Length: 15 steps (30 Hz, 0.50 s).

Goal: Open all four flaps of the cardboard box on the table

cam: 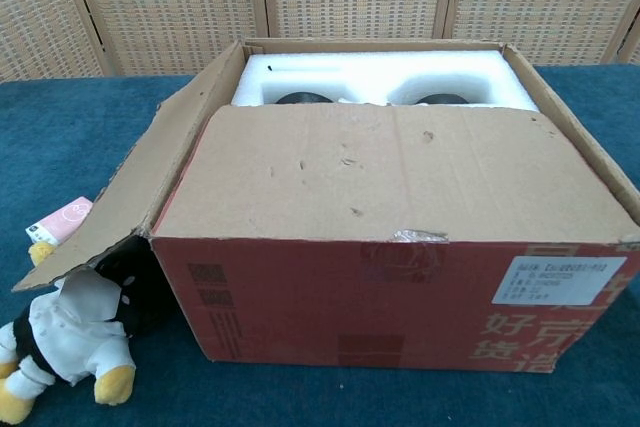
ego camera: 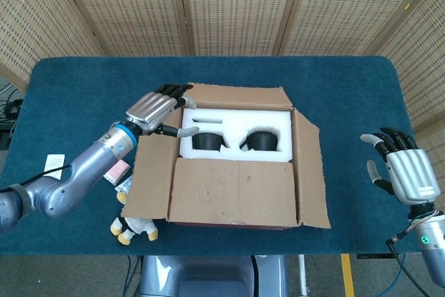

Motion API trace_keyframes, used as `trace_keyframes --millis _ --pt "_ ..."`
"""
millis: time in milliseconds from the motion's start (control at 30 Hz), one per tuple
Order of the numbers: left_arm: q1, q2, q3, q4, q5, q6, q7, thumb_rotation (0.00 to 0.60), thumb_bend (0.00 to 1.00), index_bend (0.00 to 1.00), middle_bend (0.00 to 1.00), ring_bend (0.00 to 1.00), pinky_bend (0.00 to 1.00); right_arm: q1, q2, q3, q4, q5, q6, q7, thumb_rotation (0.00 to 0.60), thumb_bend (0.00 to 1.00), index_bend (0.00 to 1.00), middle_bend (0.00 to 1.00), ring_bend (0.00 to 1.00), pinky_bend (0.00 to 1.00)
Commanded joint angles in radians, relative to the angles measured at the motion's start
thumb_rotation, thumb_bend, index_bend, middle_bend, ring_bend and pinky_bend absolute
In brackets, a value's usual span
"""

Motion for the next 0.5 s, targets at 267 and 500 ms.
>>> trace_keyframes --millis 267,500 --pt "0.064 0.031 -0.011 -0.068 0.116 -0.118 -0.189 0.022 0.15 0.36 0.0 0.0 0.0 -0.005 0.0 0.0 0.003 0.004 0.005 0.002 0.6 0.54 0.25 0.31 0.18 0.19" --pt "0.07 0.002 0.018 -0.085 0.227 -0.067 -0.169 0.018 0.13 0.36 0.0 0.0 0.0 -0.007 -0.002 -0.002 0.007 0.004 0.005 0.009 0.6 0.54 0.25 0.31 0.18 0.19"
